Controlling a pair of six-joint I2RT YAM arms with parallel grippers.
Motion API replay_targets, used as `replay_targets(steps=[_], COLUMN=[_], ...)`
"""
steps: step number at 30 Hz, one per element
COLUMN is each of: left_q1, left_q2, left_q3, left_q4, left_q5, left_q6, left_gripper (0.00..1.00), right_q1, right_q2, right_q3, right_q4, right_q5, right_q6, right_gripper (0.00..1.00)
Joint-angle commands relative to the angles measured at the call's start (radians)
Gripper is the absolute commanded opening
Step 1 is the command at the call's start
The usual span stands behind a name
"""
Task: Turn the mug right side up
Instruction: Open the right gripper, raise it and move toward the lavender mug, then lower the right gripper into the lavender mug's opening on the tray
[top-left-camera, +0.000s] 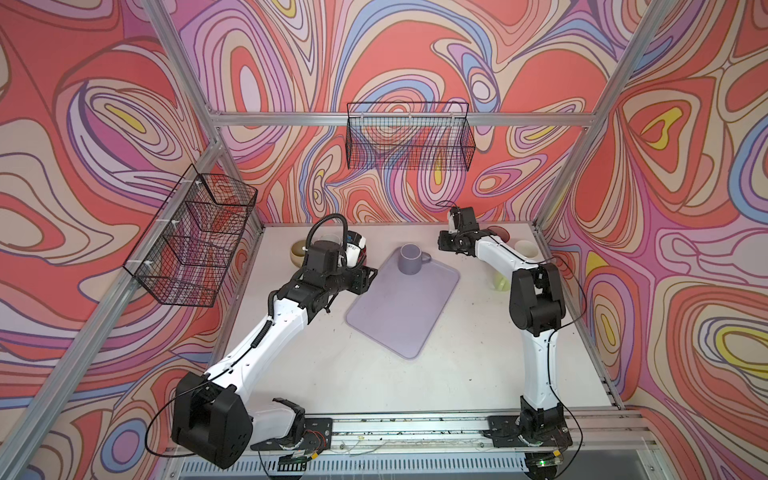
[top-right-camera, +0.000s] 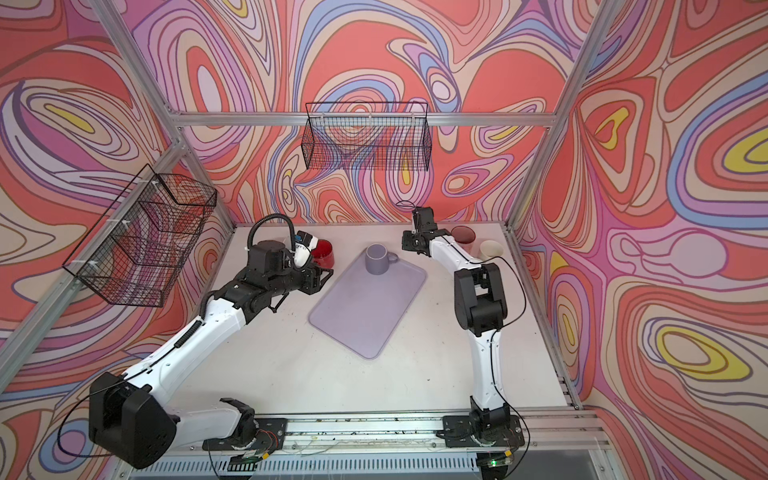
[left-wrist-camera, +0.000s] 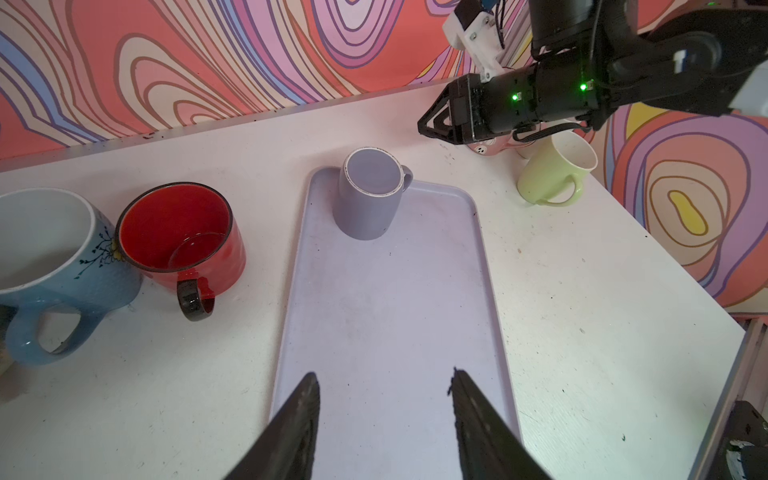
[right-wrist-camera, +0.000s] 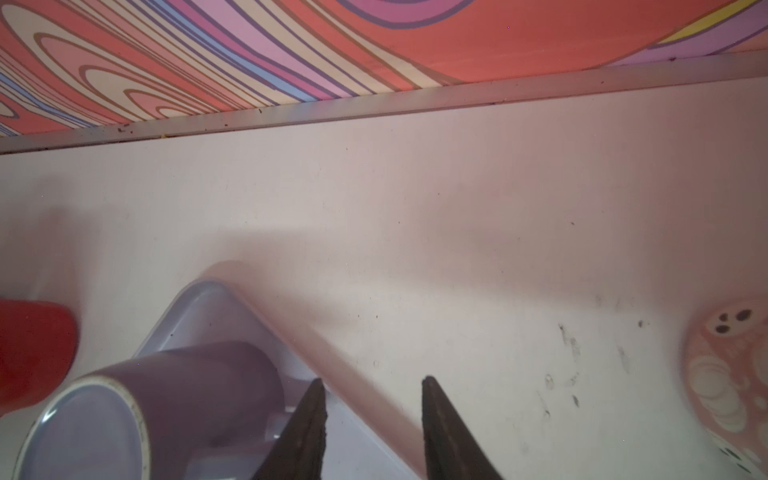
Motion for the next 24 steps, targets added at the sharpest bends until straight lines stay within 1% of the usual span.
replay_targets(steps=[1, 5, 8, 14, 19, 22, 24], left_q1=[-0.001, -0.002, -0.001, -0.001, -0.002, -0.002, -0.001], left_q2=[-0.003, -0.002, -0.002, 0.007, 0.015, 0.017, 0.018], left_q3=[-0.005, -0.005, -0.003, -0.002, -0.001, 0.0, 0.0], left_q4=[0.005, 0.004, 0.004, 0.004, 0.005, 0.004, 0.004], left_q5=[0.012, 0.016, 0.015, 0.017, 0.021, 0.022, 0.022], left_q6=[0.003, 0.003, 0.003, 0.004, 0.002, 0.002, 0.002], left_gripper=[0.54, 0.54, 0.54, 0.54, 0.54, 0.54, 0.54], right_q1=[0.018, 0.034, 0.052, 0.072, 0.092, 0.12, 0.137], right_q2=[0.059, 0.123, 0.126, 0.059, 0.015, -0.018, -0.042], right_q3=[0.054, 0.11, 0.104, 0.001, -0.068, -0.11, -0.134], right_q4=[0.034, 0.02, 0.018, 0.043, 0.027, 0.017, 0.023], right_q5=[-0.015, -0.047, -0.057, -0.042, -0.043, 0.006, 0.017], right_q6=[0.023, 0.019, 0.004, -0.024, -0.047, -0.061, -0.061], right_gripper=[0.39, 0.38, 0.37, 0.37, 0.35, 0.35, 0.34])
